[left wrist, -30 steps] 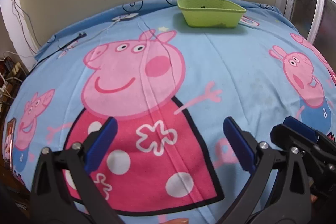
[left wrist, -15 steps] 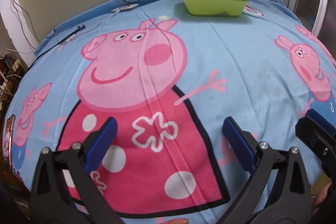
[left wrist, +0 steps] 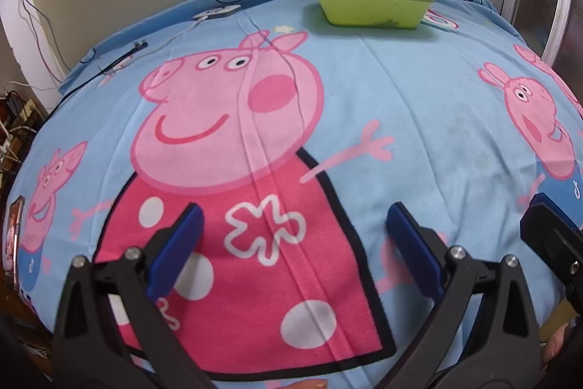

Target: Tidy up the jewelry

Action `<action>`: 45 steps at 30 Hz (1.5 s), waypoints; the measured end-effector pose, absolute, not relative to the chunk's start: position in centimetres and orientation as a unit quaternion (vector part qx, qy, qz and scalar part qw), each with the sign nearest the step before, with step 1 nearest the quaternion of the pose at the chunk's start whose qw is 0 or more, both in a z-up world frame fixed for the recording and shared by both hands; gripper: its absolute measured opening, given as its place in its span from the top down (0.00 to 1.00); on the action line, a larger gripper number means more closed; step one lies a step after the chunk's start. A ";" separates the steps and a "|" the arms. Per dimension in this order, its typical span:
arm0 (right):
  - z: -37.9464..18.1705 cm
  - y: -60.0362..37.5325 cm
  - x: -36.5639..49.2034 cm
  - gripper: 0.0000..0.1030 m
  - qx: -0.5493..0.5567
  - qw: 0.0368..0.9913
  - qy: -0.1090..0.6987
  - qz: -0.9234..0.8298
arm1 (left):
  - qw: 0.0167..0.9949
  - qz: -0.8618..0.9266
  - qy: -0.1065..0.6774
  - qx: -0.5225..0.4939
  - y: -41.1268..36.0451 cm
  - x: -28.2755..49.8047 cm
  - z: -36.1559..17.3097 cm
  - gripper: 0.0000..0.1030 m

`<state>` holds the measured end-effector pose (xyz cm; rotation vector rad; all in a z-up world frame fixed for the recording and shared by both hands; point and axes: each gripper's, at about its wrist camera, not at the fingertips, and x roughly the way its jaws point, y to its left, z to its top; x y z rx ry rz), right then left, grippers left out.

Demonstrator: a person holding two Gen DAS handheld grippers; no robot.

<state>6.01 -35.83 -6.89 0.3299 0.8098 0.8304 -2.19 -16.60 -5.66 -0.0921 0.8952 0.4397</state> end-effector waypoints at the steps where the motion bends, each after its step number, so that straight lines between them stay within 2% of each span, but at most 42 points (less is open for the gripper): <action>1: -6.9 -35.8 6.0 0.39 0.155 0.824 0.381 0.390 | 0.877 0.211 0.429 -0.044 -16.6 -2.2 -5.7 0.06; 45: -6.0 -35.2 4.8 0.39 0.135 0.832 0.364 0.396 | 0.869 0.253 0.422 -0.059 -14.7 -5.0 -5.6 0.06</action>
